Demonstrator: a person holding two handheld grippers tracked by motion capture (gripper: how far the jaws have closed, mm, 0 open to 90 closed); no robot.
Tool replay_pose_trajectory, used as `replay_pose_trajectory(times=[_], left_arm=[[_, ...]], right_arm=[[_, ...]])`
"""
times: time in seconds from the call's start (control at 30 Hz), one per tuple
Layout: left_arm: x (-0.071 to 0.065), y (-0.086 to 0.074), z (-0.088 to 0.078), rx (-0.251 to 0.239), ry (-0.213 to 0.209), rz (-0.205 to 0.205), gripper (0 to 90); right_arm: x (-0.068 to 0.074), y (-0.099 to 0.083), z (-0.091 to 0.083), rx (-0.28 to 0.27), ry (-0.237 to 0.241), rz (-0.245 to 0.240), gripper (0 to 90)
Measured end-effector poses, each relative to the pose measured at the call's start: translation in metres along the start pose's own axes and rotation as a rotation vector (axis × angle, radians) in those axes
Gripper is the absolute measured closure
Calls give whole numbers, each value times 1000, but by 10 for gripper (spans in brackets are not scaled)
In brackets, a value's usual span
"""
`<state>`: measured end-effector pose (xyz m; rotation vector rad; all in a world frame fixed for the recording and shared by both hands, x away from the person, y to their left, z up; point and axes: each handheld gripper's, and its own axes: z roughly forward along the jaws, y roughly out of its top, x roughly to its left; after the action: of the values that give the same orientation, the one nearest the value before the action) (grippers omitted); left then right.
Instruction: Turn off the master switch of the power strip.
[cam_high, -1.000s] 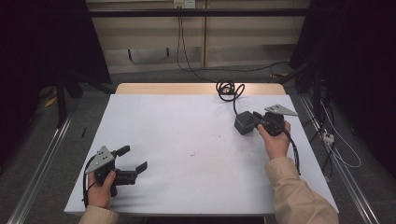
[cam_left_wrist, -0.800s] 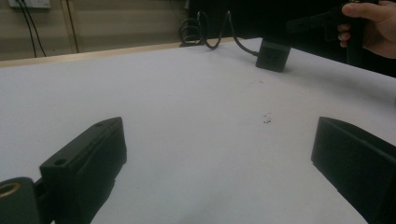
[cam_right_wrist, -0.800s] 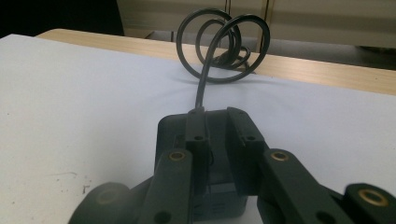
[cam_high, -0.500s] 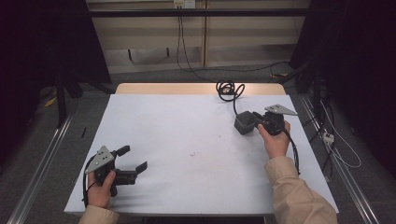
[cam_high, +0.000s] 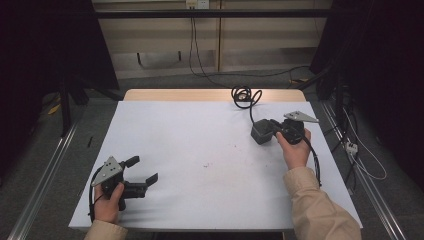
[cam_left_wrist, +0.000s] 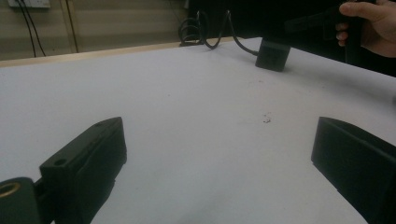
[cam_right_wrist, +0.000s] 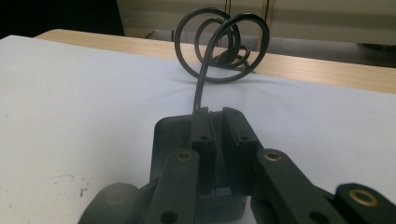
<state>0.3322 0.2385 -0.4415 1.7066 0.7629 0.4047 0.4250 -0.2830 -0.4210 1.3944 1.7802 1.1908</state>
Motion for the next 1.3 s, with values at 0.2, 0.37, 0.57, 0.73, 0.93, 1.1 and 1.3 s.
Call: replay_pose_trajectory(times=[0.2,0.37,0.57,0.73,0.93,1.1,1.3], left_arm=[[0,0,0,-5,3,-2,29],[0,0,0,-6,3,-2,29],[1,0,-1,-6,2,-2,29],[1,0,-1,-2,0,3,29],[1,0,-1,-7,2,-4,29],[1,0,-1,-7,2,-5,29],[1,0,-1,-6,3,-3,29]], right_arm=[[-1,0,1,3,5,0,869],[-1,-1,2,11,11,7,899],[0,-1,3,13,11,13,900],[0,1,5,11,11,8,900],[1,3,6,18,12,1,900],[2,4,8,27,11,-9,900],[4,3,10,41,9,-19,900]])
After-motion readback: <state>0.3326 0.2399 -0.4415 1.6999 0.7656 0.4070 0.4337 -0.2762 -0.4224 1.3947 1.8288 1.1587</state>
